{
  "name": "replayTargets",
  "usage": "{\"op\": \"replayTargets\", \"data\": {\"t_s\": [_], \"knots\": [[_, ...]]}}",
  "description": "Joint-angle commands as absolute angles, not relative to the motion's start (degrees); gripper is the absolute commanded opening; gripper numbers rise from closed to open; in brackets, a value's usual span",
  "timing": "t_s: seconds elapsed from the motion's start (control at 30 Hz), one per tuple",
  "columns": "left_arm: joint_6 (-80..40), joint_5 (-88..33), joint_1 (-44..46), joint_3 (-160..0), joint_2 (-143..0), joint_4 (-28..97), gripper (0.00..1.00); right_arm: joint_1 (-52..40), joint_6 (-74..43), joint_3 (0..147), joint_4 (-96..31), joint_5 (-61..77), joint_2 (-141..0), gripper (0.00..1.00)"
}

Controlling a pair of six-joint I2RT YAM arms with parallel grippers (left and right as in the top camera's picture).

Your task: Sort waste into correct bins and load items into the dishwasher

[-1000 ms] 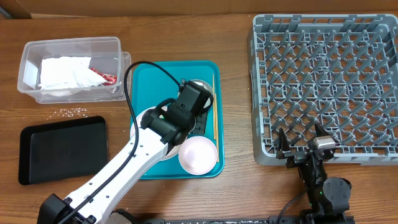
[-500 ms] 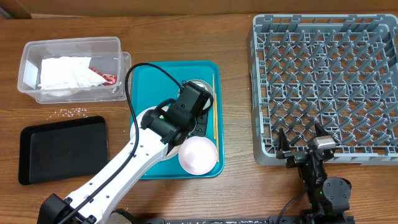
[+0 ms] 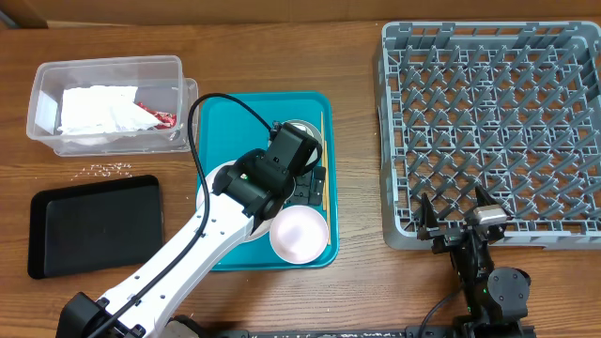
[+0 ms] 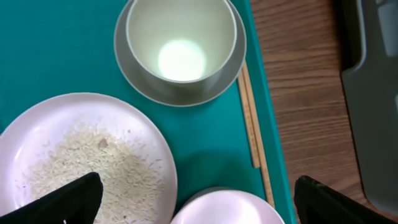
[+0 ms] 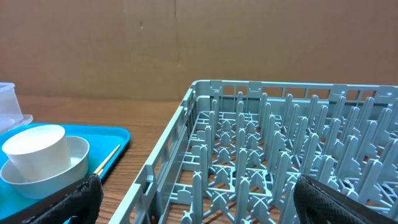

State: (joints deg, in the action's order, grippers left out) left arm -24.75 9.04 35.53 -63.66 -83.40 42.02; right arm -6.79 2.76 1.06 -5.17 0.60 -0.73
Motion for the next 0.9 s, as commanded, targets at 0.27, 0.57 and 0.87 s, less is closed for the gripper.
{"op": "replayTargets", "data": {"t_s": [0.27, 0.57, 0.87], "knots": [[-29.71, 22.83, 27.05, -63.35, -83.24, 47.05, 1.00, -6.63, 2.85, 0.47, -4.82, 0.05, -0.16, 1.00], [-31.99, 16.75, 8.14, -63.35, -83.24, 53.43, 1.00, -6.63, 2.85, 0.47, -4.82, 0.05, -0.16, 1.00], [-31.99, 16.49, -0.99, -63.35, -83.24, 57.87, 1.00, -6.63, 2.85, 0.47, -4.82, 0.05, -0.16, 1.00]]}}
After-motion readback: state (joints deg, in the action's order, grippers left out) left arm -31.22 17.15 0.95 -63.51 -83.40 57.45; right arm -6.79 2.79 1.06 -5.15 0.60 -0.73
